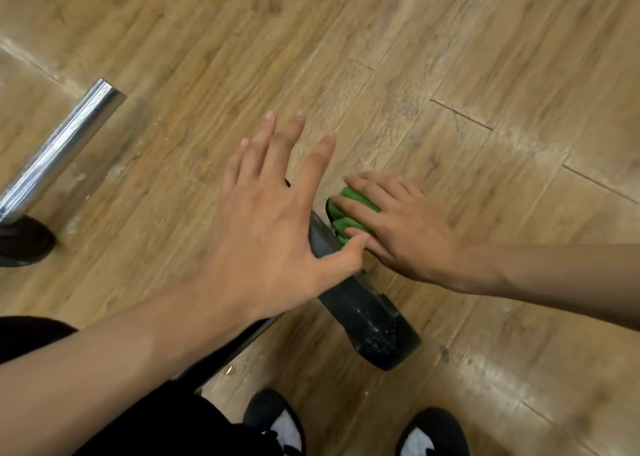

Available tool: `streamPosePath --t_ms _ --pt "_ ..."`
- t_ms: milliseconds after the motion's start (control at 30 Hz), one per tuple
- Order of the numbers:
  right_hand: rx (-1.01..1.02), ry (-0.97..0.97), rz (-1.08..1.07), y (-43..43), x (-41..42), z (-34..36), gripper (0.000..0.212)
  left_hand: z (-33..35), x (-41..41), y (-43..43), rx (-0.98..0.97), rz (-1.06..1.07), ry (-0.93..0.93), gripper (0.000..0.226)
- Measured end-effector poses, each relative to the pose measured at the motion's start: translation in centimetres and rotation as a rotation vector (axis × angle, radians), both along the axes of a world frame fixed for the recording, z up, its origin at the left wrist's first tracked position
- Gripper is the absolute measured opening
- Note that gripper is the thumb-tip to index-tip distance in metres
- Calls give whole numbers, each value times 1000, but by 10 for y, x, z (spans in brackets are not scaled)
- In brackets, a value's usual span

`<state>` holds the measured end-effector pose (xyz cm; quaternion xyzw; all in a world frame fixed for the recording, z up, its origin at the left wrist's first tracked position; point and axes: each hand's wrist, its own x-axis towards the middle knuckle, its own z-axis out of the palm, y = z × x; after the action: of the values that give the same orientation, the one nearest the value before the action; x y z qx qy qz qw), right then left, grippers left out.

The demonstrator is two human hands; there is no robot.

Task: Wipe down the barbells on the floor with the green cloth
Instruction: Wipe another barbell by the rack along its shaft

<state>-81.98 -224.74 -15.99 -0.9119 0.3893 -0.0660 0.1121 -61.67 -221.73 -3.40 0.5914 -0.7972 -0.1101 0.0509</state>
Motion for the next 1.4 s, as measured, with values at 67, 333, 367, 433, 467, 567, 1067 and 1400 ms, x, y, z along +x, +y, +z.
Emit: streamPosePath --t_ms 67,333,367,433,467,567,1067,1400 --pt "-71 -8 48 5 -8 -2 55 0 0 3 -8 -6 -9 95" --pt "28 -1 -35 -13 16 9 45 2 -3 -6 21 -42 -22 95" --pt "-10 6 21 -4 4 6 43 1 -1 -7 20 -41 -22 94" --pt "-25 41 106 -2 -6 5 46 0 1 -8 20 -40 -20 92" --pt "14 64 92 -9 2 8 48 -1 2 -8 19 -40 -14 91" --pt "191 158 -38 -42 37 22 69 -2 7 -12 36 -47 -9 90" --pt "-90 61 8 -33 40 7 46 2 -7 -1 91 160 4 102" --pt "4 110 -9 -60 58 12 59 0 18 -27 84 177 112 84"
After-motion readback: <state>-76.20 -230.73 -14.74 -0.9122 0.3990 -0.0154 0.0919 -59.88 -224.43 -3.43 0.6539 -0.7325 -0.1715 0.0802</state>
